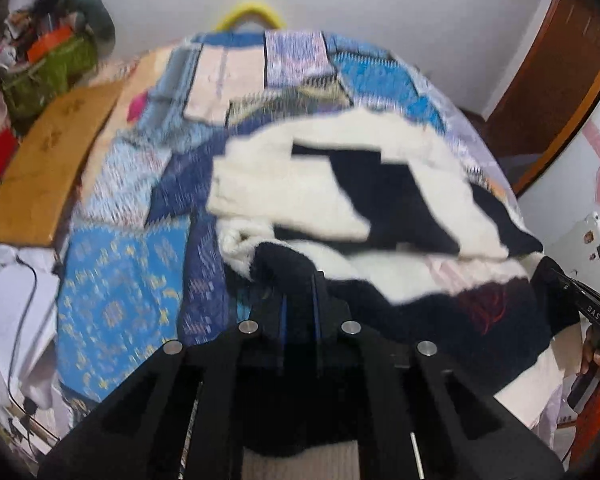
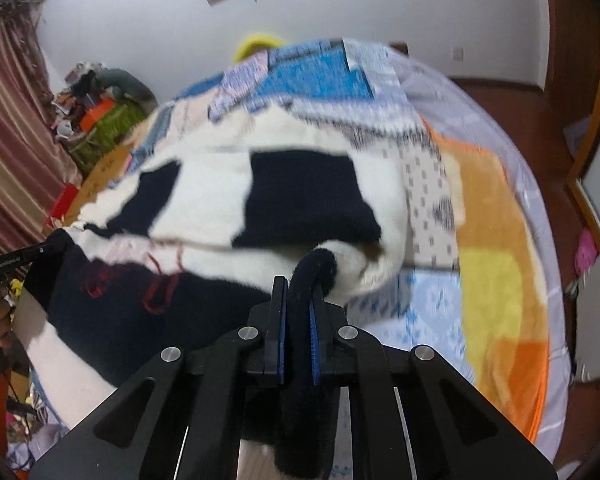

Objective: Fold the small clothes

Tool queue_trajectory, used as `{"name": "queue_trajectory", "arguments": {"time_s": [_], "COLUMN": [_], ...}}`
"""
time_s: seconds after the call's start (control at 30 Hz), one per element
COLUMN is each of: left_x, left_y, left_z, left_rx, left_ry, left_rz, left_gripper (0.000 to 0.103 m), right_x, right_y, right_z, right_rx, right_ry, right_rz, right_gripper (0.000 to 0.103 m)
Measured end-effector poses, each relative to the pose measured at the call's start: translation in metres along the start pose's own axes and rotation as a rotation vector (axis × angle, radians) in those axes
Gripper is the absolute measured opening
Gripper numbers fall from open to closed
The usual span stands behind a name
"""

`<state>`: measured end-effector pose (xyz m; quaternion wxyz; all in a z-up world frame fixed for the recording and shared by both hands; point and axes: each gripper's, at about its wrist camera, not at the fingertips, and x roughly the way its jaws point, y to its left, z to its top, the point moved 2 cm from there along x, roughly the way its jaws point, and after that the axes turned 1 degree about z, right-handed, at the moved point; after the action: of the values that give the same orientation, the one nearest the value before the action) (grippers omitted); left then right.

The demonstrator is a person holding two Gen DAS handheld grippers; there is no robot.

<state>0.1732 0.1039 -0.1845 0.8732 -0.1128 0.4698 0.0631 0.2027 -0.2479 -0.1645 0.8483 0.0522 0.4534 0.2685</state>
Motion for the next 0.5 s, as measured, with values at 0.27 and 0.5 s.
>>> {"name": "queue_trajectory", "arguments": {"time_s": [0.27,0.5], "left_x": [-0.008,0.029], "left_y": [0.004,0.022], "left_z": [0.036,0.053], "left_rx": [-0.024,-0.072], "left_ry": [-0.087,-0.056], "left_rz": [0.013,0.052], "left_gripper": [0.009,0.008], "right_x": [-0.005,0.019], "right_y": [0.002,-0.011], "right_z": [0.037,0.057], "right_rx": [-0.015,-0.006], "right_ry": [-0.101,-0.114], "right_rz": [-0.021,-0.086], "right_gripper": [0.007,0.007]}}
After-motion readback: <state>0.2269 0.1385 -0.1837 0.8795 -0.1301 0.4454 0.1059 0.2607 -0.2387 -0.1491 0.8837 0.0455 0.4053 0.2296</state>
